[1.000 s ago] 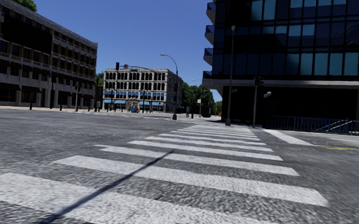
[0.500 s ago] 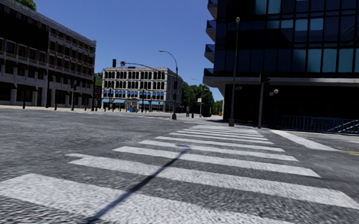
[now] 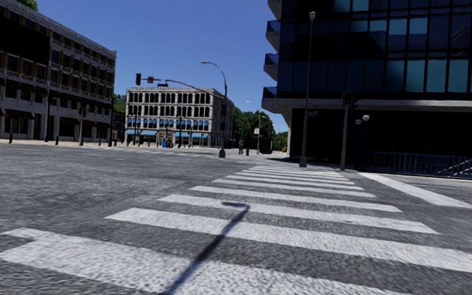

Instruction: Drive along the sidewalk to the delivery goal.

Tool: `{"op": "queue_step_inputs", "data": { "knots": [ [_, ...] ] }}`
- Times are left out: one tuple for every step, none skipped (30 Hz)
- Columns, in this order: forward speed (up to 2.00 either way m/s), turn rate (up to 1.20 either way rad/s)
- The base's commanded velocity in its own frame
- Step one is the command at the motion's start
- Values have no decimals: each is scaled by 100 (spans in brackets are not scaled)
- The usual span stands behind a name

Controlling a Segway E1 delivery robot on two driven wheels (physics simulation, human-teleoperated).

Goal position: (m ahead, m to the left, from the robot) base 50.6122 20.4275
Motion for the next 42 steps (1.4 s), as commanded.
{"op": "queue_step_inputs", "data": {
  "knots": [
    [200, -31],
    [200, -31],
    [200, -36],
    [200, -41],
    [200, -43],
    [200, -43],
    [200, -43],
    [200, -43],
    [200, -43],
    [200, -43],
    [200, -43],
    [200, -43],
    [200, -32],
    [200, 0],
    [200, 0],
    [200, 0],
    [200, 0],
    [200, 0],
    [200, 0],
    [200, 0],
    [200, 0],
    [200, 0],
    [200, 0],
    [200, 0],
    [200, 0],
    [200, 0],
    [200, -7],
    [200, -13],
    [200, -16],
    [200, -16],
    [200, -17],
    [200, -22],
    [200, -26],
    [200, -26],
    [200, -27],
    [200, -28],
    [200, -29],
    [200, -29],
    [200, -29],
    [200, -29],
    [200, -29],
    [200, -29]
  ]
}}
